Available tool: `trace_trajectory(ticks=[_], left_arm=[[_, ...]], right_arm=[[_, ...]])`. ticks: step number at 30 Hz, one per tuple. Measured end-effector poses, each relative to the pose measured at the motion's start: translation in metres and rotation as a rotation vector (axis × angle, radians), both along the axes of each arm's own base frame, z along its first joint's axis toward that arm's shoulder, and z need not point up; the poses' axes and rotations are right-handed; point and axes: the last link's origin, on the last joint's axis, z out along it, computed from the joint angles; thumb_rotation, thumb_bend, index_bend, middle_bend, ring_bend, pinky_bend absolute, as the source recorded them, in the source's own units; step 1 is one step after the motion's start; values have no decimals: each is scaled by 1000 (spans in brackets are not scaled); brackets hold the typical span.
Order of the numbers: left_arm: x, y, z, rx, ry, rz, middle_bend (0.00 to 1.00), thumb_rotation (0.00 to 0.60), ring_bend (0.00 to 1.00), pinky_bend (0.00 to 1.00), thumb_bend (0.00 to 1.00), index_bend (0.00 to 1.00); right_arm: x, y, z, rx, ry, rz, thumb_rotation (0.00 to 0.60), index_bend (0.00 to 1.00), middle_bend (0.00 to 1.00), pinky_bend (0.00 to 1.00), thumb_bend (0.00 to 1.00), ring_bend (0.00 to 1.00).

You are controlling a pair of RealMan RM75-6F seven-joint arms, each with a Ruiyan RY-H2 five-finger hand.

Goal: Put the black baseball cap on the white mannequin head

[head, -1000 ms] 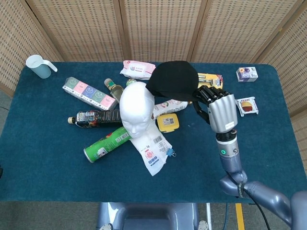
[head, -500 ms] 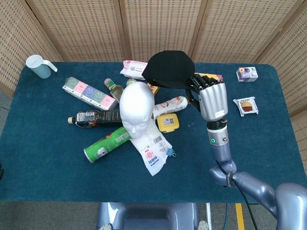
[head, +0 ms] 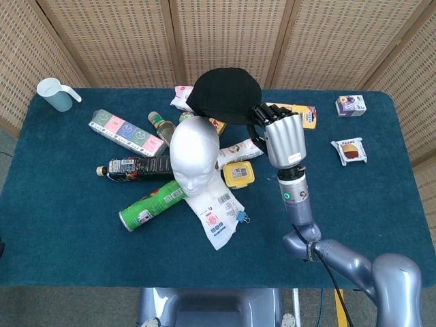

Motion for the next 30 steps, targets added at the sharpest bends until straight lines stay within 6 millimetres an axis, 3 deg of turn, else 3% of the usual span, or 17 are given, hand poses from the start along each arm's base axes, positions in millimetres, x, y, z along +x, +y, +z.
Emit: trace_trajectory(ticks=[12,30], left_arm=[[-6,-8,4,7,6,29,415,600,289,324,350,551],[-8,-8,1,-1,1,33,415,600,289,323,349,550]], right_arm=[[20,4,-23,48,35,64,600,568,577,810,843,686],[32,46,-41,89,149,154,600,570,585,810,818,688]])
